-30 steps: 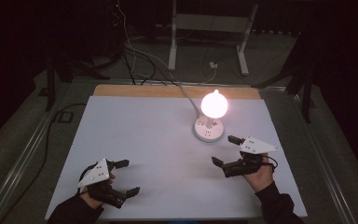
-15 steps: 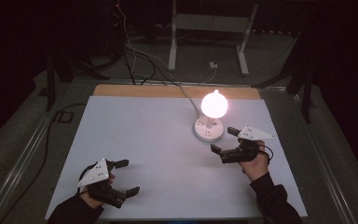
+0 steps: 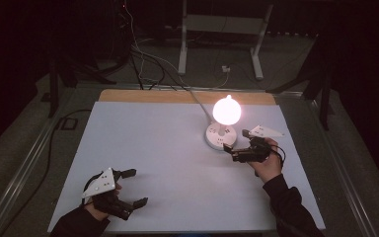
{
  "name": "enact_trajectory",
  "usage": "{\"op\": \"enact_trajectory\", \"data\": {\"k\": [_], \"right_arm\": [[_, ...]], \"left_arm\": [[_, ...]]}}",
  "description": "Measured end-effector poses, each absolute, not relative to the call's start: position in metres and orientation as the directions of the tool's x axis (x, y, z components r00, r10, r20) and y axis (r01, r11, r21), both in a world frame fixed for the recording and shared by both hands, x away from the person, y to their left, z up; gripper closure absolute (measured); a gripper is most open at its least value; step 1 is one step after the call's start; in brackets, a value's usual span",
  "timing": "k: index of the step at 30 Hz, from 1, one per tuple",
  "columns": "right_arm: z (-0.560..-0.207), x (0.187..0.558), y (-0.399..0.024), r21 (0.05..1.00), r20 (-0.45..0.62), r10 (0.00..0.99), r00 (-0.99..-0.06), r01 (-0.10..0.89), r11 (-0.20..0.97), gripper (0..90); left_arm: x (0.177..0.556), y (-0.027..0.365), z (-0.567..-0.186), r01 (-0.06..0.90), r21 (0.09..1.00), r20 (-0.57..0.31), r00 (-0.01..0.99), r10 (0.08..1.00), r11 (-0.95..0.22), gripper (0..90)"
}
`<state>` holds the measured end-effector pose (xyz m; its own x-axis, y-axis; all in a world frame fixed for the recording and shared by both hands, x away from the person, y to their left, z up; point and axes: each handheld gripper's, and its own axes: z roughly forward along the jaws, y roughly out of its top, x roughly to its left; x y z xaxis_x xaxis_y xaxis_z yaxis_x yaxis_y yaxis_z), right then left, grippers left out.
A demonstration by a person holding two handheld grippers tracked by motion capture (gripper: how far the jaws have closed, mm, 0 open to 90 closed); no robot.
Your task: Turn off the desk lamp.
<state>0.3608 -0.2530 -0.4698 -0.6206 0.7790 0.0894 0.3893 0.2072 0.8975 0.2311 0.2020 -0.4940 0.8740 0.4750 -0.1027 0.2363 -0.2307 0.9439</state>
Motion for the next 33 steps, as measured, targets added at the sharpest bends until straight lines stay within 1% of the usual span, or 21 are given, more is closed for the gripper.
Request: {"op": "enact_trajectory", "data": {"k": [5,7,8,14,16,20,26,30,33], "right_arm": [[-0.471,0.369,-0.255,0.897,0.080,0.805,-0.588,0.395,0.199,8.7],[-0.472,0.372,-0.254,0.888,0.081,0.816,-0.572,0.413,0.201,14.7],[-0.472,0.372,-0.254,0.888,0.081,0.816,-0.572,0.413,0.201,14.7],[-0.476,0.382,-0.254,0.874,0.089,0.848,-0.522,0.450,0.185,35.8],[-0.477,0.384,-0.254,0.873,0.093,0.858,-0.506,0.456,0.174,39.8],[-0.480,0.388,-0.255,0.865,0.088,0.872,-0.481,0.471,0.172,50.7],[-0.486,0.394,-0.254,0.855,0.058,0.890,-0.453,0.483,0.190,64.9],[-0.489,0.397,-0.254,0.850,0.027,0.903,-0.428,0.486,0.205,78.1],[-0.491,0.399,-0.255,0.843,0.029,0.906,-0.422,0.498,0.205,84.2]], "left_arm": [[0.231,0.202,-0.494,0.236,0.943,-0.101,0.875,0.473,-0.234,0.3],[0.231,0.202,-0.494,0.238,0.944,-0.105,0.874,0.474,-0.229,0.3],[0.231,0.202,-0.494,0.238,0.944,-0.105,0.874,0.474,-0.229,0.3],[0.231,0.202,-0.494,0.240,0.943,-0.108,0.875,0.472,-0.229,0.3],[0.231,0.202,-0.494,0.243,0.942,-0.112,0.877,0.467,-0.231,0.3],[0.231,0.202,-0.494,0.242,0.943,-0.111,0.877,0.468,-0.229,0.3],[0.231,0.202,-0.494,0.242,0.944,-0.112,0.875,0.470,-0.225,0.3],[0.231,0.202,-0.494,0.242,0.944,-0.112,0.875,0.470,-0.226,0.3],[0.231,0.202,-0.494,0.242,0.942,-0.108,0.876,0.471,-0.233,0.3]]}}
